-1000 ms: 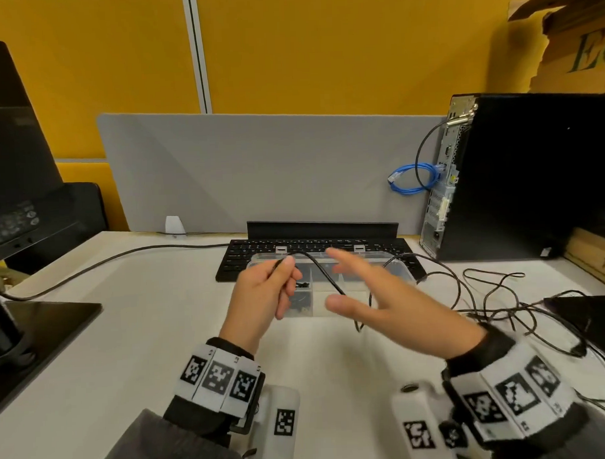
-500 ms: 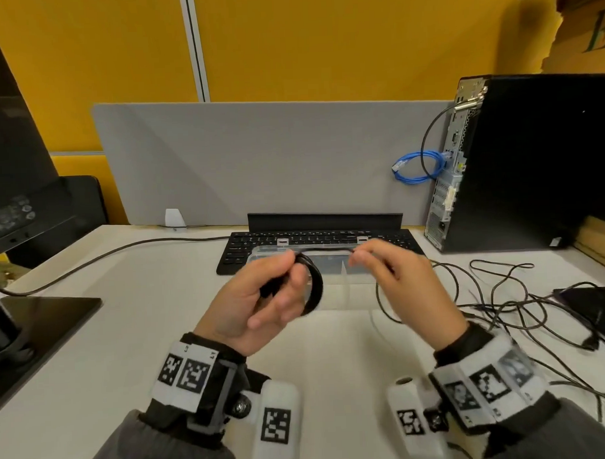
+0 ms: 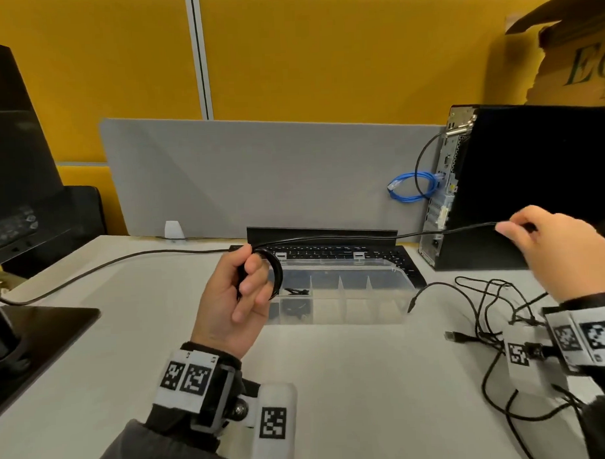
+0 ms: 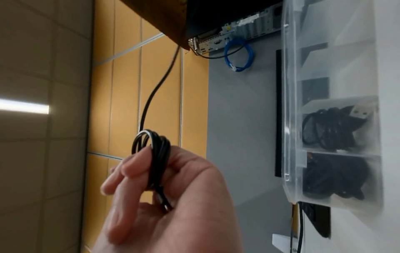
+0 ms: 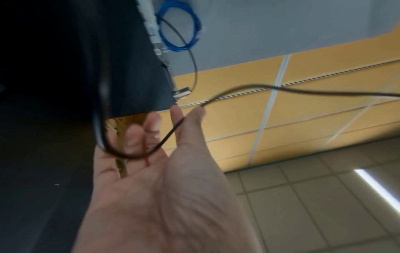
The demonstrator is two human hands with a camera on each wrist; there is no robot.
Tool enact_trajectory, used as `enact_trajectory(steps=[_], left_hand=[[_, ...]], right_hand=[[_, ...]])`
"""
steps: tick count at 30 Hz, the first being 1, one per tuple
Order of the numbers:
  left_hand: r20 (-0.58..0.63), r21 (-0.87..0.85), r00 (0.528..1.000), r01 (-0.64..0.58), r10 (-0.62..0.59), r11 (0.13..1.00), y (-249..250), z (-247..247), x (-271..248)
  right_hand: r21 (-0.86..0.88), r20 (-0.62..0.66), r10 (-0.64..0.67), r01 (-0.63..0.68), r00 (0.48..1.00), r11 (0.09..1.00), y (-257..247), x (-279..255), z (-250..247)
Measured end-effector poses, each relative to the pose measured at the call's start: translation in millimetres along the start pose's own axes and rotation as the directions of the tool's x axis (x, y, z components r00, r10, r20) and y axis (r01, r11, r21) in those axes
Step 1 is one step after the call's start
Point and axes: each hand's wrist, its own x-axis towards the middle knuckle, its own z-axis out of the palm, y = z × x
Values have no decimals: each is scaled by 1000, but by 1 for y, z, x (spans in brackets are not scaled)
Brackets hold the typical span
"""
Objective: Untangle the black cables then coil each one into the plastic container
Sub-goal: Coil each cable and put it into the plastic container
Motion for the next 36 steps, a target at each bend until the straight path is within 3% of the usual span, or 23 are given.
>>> enact_trajectory(steps=[2, 4, 6, 8, 10, 12, 18, 20, 22, 24, 27, 29, 31, 33, 36], left_hand=[[-47, 64, 998, 37, -34, 997, -5, 6, 0], [-78, 169, 994, 93, -81, 981, -11, 13, -1], [-58, 256, 991, 129, -118, 958, -19, 21, -3], [-45, 281, 987, 159, -152, 947, -24, 24, -5], [-24, 237, 981, 192, -192, 952, -25, 26, -8], [32, 180, 976, 206, -215, 962, -24, 30, -11], [45, 104, 988, 146, -151, 984, -30, 34, -10], [3, 114, 995, 95, -96, 989, -29, 33, -7], [-57, 163, 998, 20, -11, 986, -26, 29, -3], [-121, 273, 991, -25, 60, 962, -22, 23, 1], [-148, 511, 987, 25, 59, 859, -29, 20, 2], [-150, 587, 988, 117, -35, 801, -36, 26, -1], [-96, 662, 979, 199, -183, 722, -38, 32, -5], [-5, 749, 946, 219, -325, 625, -37, 33, -9], [111, 709, 916, 200, -387, 676, -34, 32, -14]], right_hand=[[-37, 18, -36, 37, 999, 999, -29, -7, 0], [108, 113, -174, 162, 978, 981, -64, -18, 1], [328, 221, -377, 296, 899, 897, -103, -39, 6], [507, 232, -521, 355, 822, 786, -131, -60, 15], [588, 197, -543, 345, 817, 732, -145, -71, 24], [576, 268, -504, 282, 821, 767, -150, -76, 35], [646, 486, -520, 112, 703, 755, -153, -88, 44], [601, 516, -553, 183, 654, 778, -152, -89, 39], [534, 486, -615, 347, 621, 771, -149, -90, 35], [515, 400, -658, 438, 638, 737, -145, -89, 31], [545, 172, -652, 480, 738, 687, -138, -85, 29], [512, -17, -598, 521, 801, 683, -135, -84, 30], [518, -119, -521, 500, 845, 694, -131, -80, 31], [620, -121, -422, 400, 899, 675, -124, -73, 35], [728, 26, -343, 218, 939, 650, -111, -61, 43]])
